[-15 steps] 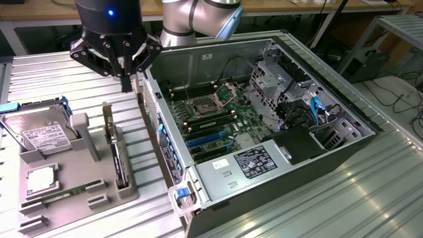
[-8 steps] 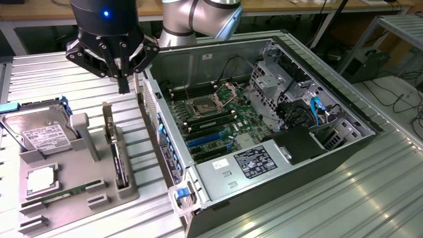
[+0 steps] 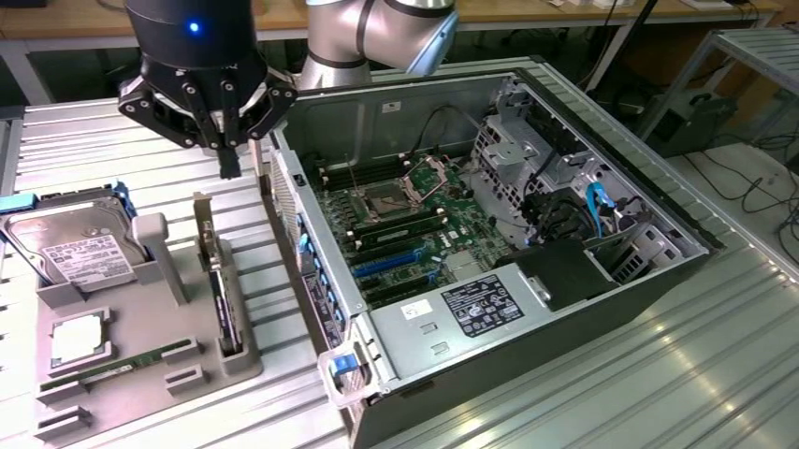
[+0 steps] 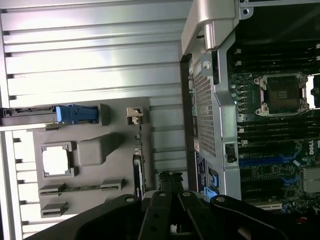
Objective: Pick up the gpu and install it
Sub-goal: 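Reach for the gpu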
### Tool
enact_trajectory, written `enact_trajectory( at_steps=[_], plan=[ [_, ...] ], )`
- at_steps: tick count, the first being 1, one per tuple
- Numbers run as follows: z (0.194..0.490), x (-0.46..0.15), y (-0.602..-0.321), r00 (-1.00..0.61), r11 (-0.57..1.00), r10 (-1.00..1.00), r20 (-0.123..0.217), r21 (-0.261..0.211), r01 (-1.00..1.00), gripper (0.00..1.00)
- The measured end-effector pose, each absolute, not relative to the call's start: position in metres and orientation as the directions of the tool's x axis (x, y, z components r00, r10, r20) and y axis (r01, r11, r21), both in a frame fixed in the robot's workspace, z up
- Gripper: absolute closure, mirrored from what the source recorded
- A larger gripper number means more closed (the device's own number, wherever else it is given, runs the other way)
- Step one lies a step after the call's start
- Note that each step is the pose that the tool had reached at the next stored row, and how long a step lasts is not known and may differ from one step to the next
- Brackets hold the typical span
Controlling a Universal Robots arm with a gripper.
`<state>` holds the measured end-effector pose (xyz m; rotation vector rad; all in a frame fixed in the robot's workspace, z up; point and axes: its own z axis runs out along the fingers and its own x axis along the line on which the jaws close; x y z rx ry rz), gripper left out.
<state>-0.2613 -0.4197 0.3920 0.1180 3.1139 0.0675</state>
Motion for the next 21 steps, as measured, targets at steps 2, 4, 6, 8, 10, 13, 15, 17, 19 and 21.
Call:
enact_trajectory(
  at_steps=[2,4,6,8,10,13,15,17,19,21],
  plan=[
    [0.392,-0.263,-0.42,-0.997,0.996,0.076,-0.023,0.044,0.075,0.89],
    [0.392,-0.264,-0.42,-0.997,0.996,0.076,-0.023,0.044,0.075,0.89],
    [0.392,-0.265,-0.42,-0.997,0.996,0.076,-0.023,0.044,0.075,0.89],
    [0.392,-0.268,-0.421,-0.997,0.996,0.076,-0.023,0.044,0.075,0.89],
    [0.392,-0.27,-0.422,-0.997,0.996,0.076,-0.023,0.044,0.075,0.89],
    [0.392,-0.272,-0.422,-0.997,0.996,0.076,-0.023,0.044,0.075,0.89],
    [0.392,-0.274,-0.423,-0.997,0.996,0.076,-0.023,0.044,0.075,0.89],
    [0.392,-0.275,-0.423,-0.997,0.996,0.076,-0.023,0.044,0.075,0.89],
    [0.392,-0.277,-0.423,-0.997,0.996,0.076,-0.023,0.044,0.075,0.89],
    [0.392,-0.278,-0.424,-0.997,0.996,0.076,-0.023,0.044,0.075,0.89]
  ],
)
